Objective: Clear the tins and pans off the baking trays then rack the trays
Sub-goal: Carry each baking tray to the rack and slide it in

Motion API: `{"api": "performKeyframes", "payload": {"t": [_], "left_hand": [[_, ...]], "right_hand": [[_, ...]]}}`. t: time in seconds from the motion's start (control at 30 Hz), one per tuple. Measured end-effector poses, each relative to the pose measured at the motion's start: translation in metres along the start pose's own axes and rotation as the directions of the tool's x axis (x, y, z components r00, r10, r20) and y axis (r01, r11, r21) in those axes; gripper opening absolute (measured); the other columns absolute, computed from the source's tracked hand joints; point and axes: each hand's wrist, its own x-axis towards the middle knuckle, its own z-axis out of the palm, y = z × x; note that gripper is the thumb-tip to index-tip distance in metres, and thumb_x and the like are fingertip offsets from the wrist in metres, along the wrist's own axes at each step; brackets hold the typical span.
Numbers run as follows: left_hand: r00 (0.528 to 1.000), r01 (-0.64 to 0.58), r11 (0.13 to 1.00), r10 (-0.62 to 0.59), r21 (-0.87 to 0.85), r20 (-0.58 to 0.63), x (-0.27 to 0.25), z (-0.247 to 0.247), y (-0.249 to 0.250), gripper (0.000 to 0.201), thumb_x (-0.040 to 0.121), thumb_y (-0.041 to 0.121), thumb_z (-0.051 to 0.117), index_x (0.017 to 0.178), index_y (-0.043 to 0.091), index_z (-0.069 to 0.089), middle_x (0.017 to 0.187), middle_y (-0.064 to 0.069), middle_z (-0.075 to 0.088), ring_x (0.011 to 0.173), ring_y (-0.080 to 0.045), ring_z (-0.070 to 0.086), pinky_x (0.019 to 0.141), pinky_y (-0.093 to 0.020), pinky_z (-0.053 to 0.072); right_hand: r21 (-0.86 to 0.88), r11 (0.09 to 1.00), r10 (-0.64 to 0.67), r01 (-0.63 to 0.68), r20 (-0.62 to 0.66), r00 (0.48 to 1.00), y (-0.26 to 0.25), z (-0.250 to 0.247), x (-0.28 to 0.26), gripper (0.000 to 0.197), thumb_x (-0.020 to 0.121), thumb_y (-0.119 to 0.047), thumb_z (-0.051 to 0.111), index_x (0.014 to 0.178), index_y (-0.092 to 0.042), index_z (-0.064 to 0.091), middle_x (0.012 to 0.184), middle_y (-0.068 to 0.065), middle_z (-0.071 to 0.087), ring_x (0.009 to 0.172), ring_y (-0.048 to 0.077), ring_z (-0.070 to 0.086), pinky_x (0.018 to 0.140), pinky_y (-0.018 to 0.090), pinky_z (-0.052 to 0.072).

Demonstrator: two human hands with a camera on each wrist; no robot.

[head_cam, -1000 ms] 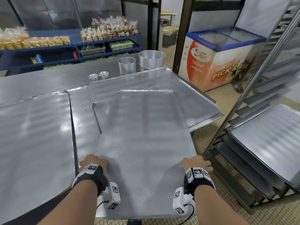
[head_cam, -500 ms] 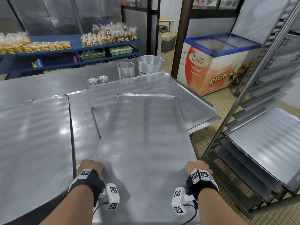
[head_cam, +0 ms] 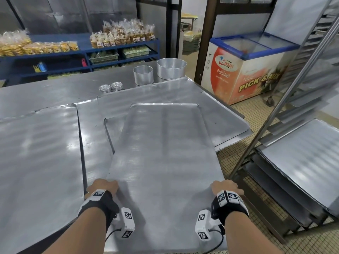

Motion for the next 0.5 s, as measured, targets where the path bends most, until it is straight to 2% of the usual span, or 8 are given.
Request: {"api": "performKeyframes", "payload": {"t": [0.03,0.1,0.17,0.33,0.4,0.5], "left_hand": [[1.000,-0.004,1.000,0.004,-0.004,-0.006,-0.002,-0.002,0.001,0.037,0.078,0.033,0.070,0.105,0.007,0.069,0.116,-0.020,0.065,0.097,-0.040,0.060,0.088,-0.042,0.054],[1.000,-0.008,0.999,0.008,-0.031,0.005,-0.005,-0.004,0.002,0.036,0.084,0.027,0.070,0.109,0.002,0.068,0.117,-0.021,0.065,0.089,-0.036,0.057,0.076,-0.036,0.048],[1.000,-0.019,0.997,0.020,-0.071,0.012,-0.004,-0.002,0.002,0.031,0.086,0.022,0.069,0.107,0.000,0.068,0.109,-0.022,0.068,0.081,-0.035,0.057,0.070,-0.035,0.046],[0.999,-0.052,0.989,0.053,-0.141,0.006,-0.005,0.000,0.002,0.028,0.081,0.022,0.072,0.099,0.001,0.067,0.086,-0.017,0.066,0.071,-0.033,0.059,0.064,-0.034,0.046],[0.998,-0.056,0.986,0.057,-0.155,0.005,-0.001,0.000,0.001,0.028,0.080,0.023,0.072,0.098,0.001,0.067,0.085,-0.016,0.065,0.069,-0.031,0.057,0.063,-0.033,0.044],[0.998,-0.060,0.981,0.057,-0.182,-0.018,0.002,-0.001,0.002,0.027,0.085,0.024,0.070,0.095,-0.001,0.066,0.080,-0.015,0.063,0.071,-0.031,0.056,0.065,-0.034,0.043]], "right_hand": [[-0.012,1.000,0.008,-0.008,0.001,1.000,-0.001,-0.002,0.001,0.048,0.089,-0.030,0.051,0.127,0.000,0.051,0.133,0.017,0.047,0.120,0.032,0.045,0.090,0.036,0.034],[-0.070,0.997,-0.025,0.024,-0.007,1.000,-0.003,-0.007,0.004,0.039,0.092,-0.028,0.048,0.121,-0.004,0.057,0.130,0.013,0.052,0.117,0.028,0.048,0.100,0.036,0.033],[-0.105,0.993,-0.046,0.045,-0.011,0.999,-0.002,-0.011,0.007,0.035,0.092,-0.029,0.048,0.116,-0.007,0.062,0.126,0.011,0.057,0.113,0.026,0.051,0.105,0.040,0.033],[-0.084,0.994,-0.069,0.072,0.038,0.997,0.002,-0.009,0.016,0.038,0.086,-0.034,0.052,0.110,-0.010,0.068,0.118,0.010,0.063,0.104,0.026,0.057,0.102,0.041,0.038],[-0.044,0.996,-0.078,0.081,0.058,0.995,0.003,-0.006,0.024,0.040,0.081,-0.035,0.055,0.107,-0.009,0.069,0.112,0.010,0.064,0.097,0.027,0.060,0.099,0.042,0.042],[0.009,0.998,-0.059,0.058,0.072,0.996,0.002,-0.003,0.029,0.042,0.079,-0.031,0.055,0.110,-0.003,0.063,0.115,0.014,0.063,0.101,0.031,0.059,0.097,0.040,0.045]]}}
